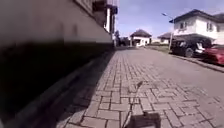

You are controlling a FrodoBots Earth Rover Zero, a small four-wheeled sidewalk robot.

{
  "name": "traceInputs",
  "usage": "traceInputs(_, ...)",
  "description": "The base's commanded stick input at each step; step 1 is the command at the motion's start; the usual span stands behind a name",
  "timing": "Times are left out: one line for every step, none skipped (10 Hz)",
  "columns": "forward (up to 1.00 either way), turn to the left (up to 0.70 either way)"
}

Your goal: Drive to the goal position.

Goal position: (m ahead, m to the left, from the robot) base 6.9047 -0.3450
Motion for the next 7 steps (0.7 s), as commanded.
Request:
traceInputs(0.7,0.0)
traceInputs(0.7,0.0)
traceInputs(0.7,0.0)
traceInputs(0.7,0.0)
traceInputs(0.7,-0.35)
traceInputs(0.7,-0.35)
traceInputs(0.7,-0.35)
